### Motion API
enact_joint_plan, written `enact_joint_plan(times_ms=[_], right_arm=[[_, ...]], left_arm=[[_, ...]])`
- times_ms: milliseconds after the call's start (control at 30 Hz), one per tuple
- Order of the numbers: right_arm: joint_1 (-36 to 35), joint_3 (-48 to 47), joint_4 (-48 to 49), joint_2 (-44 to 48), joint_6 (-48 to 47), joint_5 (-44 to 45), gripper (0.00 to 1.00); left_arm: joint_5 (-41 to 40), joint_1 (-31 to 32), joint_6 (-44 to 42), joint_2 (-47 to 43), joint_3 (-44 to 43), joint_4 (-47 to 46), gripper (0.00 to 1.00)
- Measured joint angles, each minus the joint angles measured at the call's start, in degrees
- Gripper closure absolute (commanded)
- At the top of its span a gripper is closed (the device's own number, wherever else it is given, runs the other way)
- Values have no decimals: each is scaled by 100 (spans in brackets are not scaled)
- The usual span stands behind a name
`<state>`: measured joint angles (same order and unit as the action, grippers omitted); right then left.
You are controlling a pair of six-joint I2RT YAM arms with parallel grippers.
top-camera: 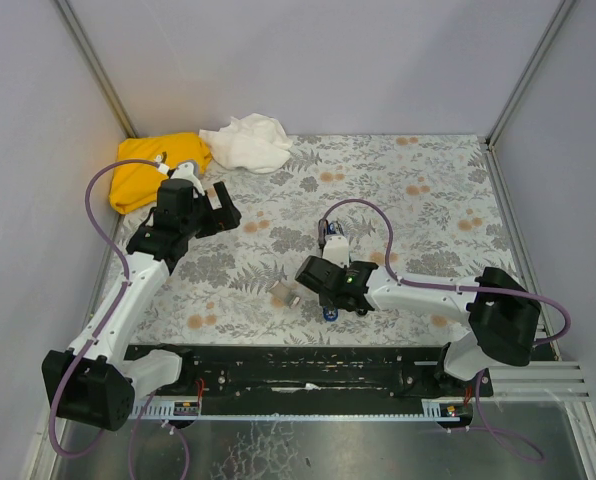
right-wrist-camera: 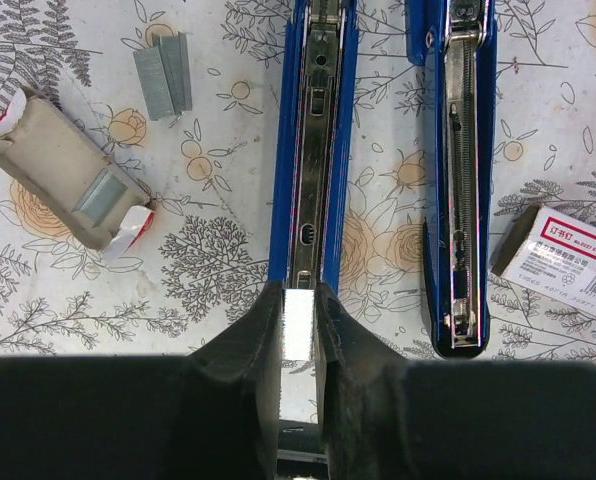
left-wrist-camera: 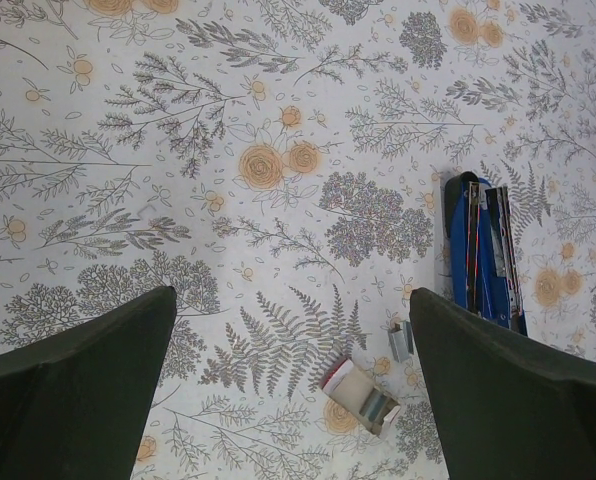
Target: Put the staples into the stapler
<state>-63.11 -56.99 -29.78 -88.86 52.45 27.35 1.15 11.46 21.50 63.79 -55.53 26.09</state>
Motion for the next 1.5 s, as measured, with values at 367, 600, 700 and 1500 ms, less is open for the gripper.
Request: enact_joint_plan(times_ms=[367,600,700,1500], right_arm=[[20,31,199,0,-48,26,88],[35,39,199,0,-66,68,89],[37,55,195,-2,-68,70,89],[46,179,251,-162,-85,68,91]], left_arm=[[37,0,33,39,2,-37,0],[59,0,35,57,2,-37,0],[66,0,37,66,2,-37,0],[140,0,52,118,2,-39,0]])
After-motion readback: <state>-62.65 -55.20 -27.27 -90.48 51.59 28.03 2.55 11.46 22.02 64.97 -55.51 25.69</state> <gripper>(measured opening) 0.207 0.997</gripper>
